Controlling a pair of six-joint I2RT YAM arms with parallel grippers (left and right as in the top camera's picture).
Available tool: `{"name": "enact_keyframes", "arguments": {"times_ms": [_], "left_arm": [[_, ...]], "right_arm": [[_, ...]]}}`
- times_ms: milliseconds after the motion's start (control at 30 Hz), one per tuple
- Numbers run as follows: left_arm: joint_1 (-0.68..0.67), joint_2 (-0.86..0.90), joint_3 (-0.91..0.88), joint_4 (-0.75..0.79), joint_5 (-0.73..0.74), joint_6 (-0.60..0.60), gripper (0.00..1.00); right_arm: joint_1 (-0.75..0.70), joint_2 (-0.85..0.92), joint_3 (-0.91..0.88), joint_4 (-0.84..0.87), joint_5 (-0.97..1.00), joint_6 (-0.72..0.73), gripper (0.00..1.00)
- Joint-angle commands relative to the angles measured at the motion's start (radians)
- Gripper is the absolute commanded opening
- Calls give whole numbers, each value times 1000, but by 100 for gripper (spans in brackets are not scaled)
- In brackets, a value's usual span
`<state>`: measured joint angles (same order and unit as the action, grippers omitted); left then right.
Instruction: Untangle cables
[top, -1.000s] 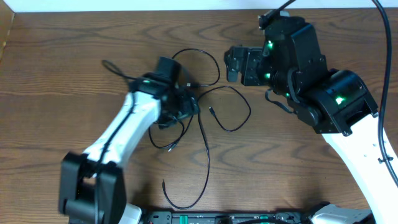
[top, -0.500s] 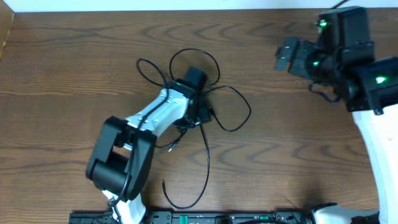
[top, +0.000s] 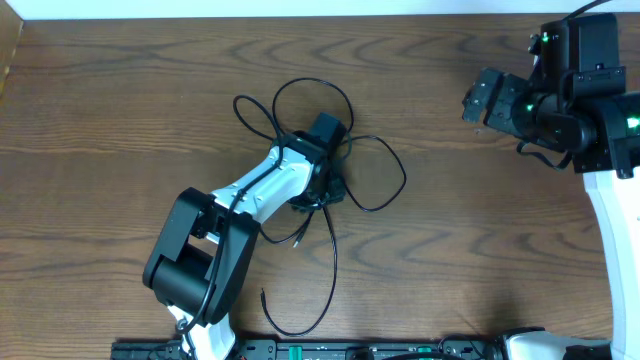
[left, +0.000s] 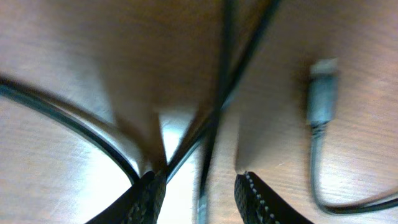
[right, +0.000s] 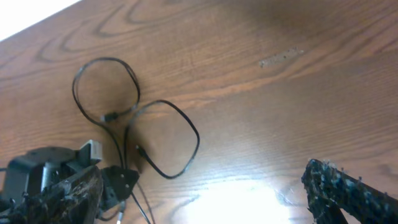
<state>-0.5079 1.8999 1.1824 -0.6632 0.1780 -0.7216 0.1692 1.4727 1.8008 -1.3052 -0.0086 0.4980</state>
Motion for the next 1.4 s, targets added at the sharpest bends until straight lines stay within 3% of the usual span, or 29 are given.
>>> {"name": "enact_keyframes", "arguments": {"times_ms": [0, 233, 300, 400, 467, 567, 667, 1133, 1367], "left_arm": [[14, -43, 43, -51, -14, 21, 42], [11, -64, 31, -47, -7, 18, 41], [10, -45, 13, -47, 7, -17, 30], [-5, -27, 11, -50, 46, -17, 23], [-19, -27, 11, -47, 45, -17, 23], [-40, -26, 10, -55, -53, -17, 35], [-40, -26, 10, -63, -101, -17, 35], [-67, -25, -68, 17, -76, -43, 35], [-80, -25, -68, 42, -62, -43, 27]], "right_arm": [[-4, -6, 0, -14, 10, -37, 99], [-4, -6, -22, -14, 10, -37, 99], [-4, -6, -23, -14, 10, -37, 99], [-4, -6, -23, -14, 10, -37, 99], [-4, -6, -23, -14, 10, -37, 99], [-4, -6, -23, -17, 9, -43, 99], [-4, -6, -23, -25, 9, -51, 99], [-4, -6, -23, -15, 10, -55, 99], [-4, -6, -23, -14, 10, -55, 99]]}}
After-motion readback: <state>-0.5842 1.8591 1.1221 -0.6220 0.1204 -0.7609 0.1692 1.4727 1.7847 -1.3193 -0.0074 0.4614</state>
